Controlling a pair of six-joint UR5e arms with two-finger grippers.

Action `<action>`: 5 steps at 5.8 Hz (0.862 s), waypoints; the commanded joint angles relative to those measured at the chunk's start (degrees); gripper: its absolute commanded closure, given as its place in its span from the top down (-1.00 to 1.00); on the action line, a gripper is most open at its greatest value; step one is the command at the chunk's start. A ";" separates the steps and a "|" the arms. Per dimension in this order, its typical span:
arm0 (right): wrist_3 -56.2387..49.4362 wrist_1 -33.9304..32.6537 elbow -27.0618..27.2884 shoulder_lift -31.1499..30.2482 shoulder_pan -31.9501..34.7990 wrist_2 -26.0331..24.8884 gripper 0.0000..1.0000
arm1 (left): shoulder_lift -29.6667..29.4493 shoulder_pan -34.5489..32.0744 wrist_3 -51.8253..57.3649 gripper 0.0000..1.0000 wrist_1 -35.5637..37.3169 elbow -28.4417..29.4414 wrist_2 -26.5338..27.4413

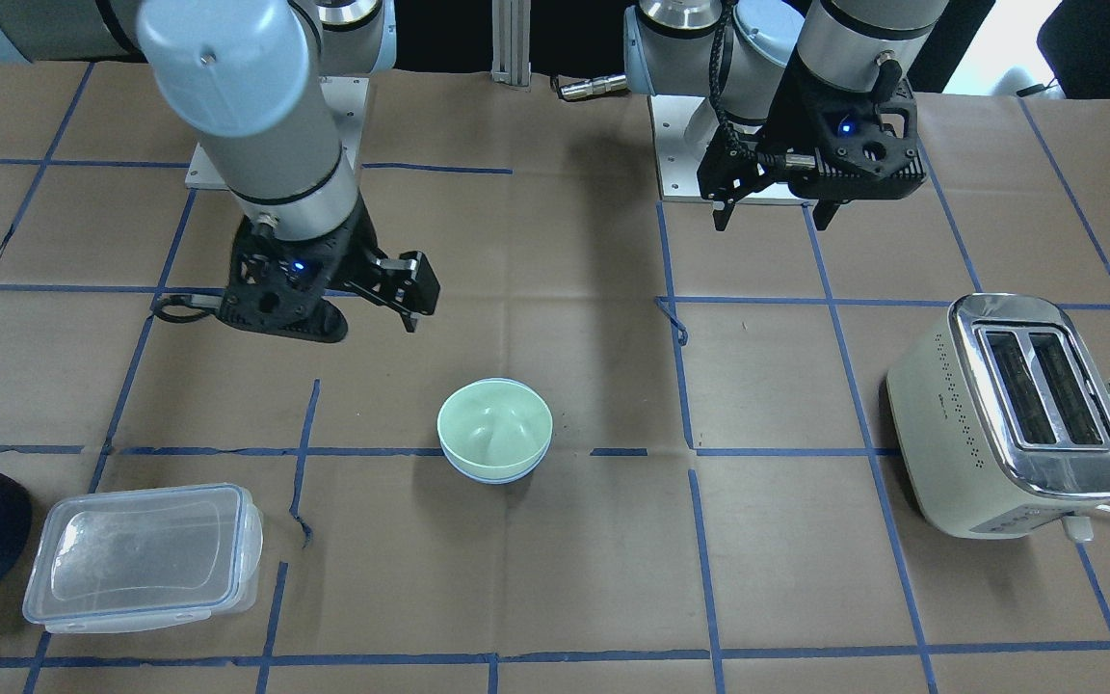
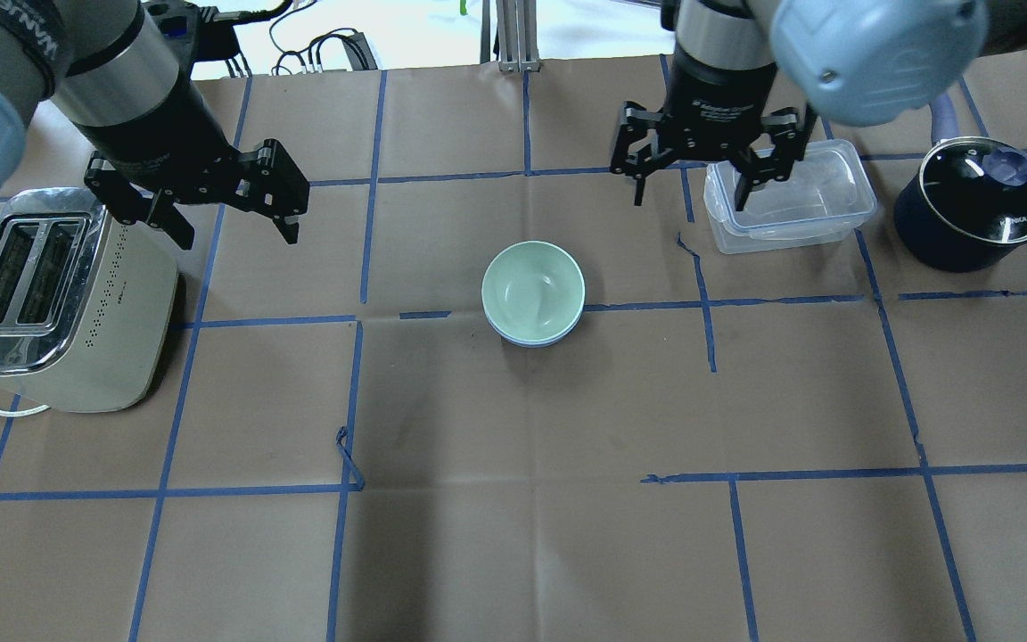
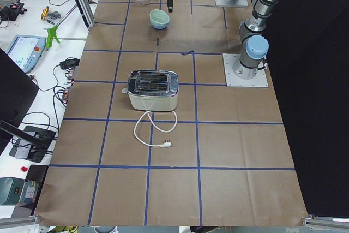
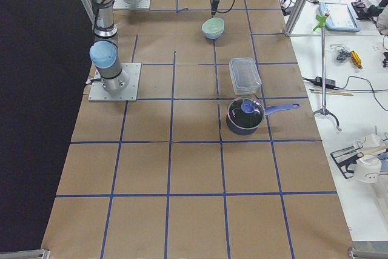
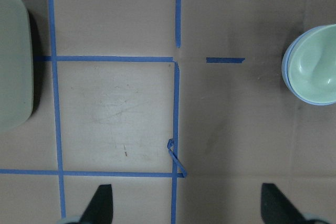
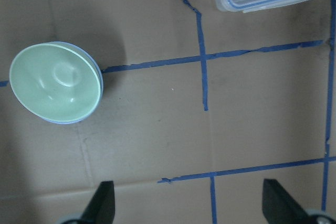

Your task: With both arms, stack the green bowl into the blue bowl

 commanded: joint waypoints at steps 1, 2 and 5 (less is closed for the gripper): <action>-4.05 2.02 0.11 -2.25 -3.34 0.06 0.99 | 0.00 0.03 0.00 0.96 0.09 -0.08 0.02; -4.58 1.94 1.24 -3.12 -4.22 0.23 0.98 | 0.00 0.03 0.00 0.96 0.09 -0.08 0.10; -4.76 0.97 3.10 -4.54 -4.40 -0.20 0.99 | 0.00 0.03 0.00 0.96 0.09 0.00 -0.07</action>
